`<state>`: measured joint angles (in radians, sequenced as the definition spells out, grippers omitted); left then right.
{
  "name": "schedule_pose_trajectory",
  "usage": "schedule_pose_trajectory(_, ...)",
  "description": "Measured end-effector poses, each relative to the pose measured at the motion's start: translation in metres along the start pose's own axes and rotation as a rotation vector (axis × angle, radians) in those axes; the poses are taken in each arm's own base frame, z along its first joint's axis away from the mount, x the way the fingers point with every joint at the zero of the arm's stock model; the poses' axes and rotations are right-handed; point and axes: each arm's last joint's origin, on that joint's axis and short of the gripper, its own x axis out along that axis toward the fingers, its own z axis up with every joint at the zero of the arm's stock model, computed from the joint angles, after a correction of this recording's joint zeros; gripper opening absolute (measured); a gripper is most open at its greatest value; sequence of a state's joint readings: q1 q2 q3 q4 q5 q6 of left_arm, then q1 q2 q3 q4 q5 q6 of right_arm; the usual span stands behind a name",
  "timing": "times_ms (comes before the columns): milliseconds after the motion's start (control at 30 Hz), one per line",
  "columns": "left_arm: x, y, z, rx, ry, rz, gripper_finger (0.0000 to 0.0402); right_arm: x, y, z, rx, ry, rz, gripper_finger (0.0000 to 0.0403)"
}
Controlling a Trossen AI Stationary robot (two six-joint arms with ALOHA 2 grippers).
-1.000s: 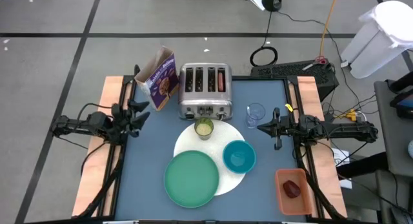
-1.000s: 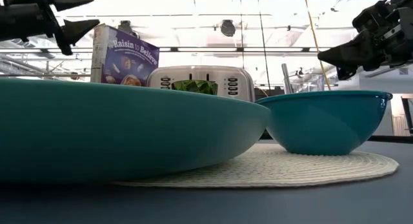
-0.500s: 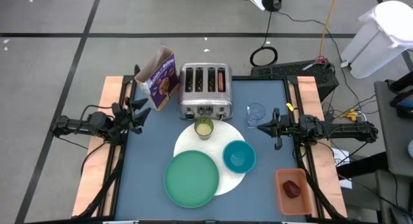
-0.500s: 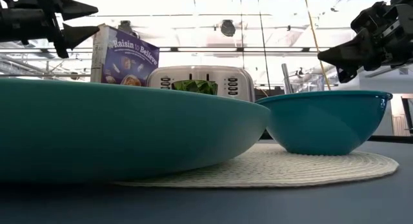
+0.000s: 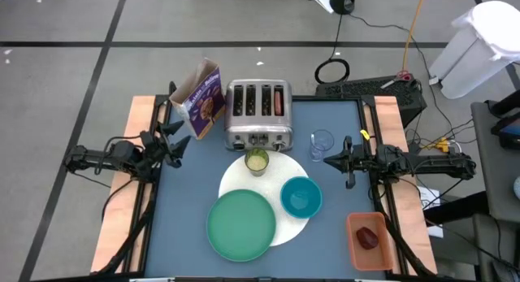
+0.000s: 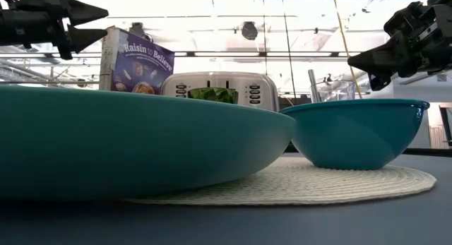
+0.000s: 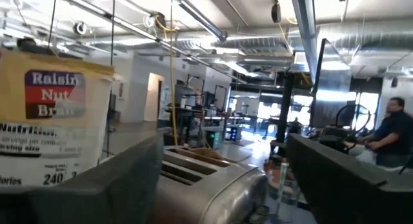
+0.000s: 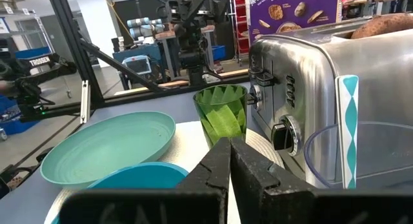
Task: Arrange a breakfast setting
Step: Pour the cereal into the blue bowl
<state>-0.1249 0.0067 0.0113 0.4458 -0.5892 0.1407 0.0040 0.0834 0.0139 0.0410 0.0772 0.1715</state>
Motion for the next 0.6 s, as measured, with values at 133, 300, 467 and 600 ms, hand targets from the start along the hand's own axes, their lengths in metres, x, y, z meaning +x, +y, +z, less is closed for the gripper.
schedule_pose_trajectory(133, 0.000, 0.000, 0.001, 0.011, -0.007, -0.001, 0.0389, 0.000, 0.000, 0.000, 0.000, 0.000, 0.000, 0.0006)
schedule_pose_trajectory(300, 0.000, 0.001, 0.004, 0.146, -0.037, 0.006, 0.0399, 0.000, 0.000, 0.000, 0.000, 0.000, 0.000, 0.0006)
schedule_pose_trajectory(467, -0.001, 0.004, 0.012, 0.238, -0.086, 0.092, 0.0399, 0.000, 0.000, 0.000, 0.000, 0.000, 0.000, 0.0006)
schedule_pose_trajectory(600, -0.001, 0.008, 0.014, 0.286, -0.067, 0.212, 0.0399, 0.000, 0.000, 0.000, 0.000, 0.000, 0.000, 0.0006)
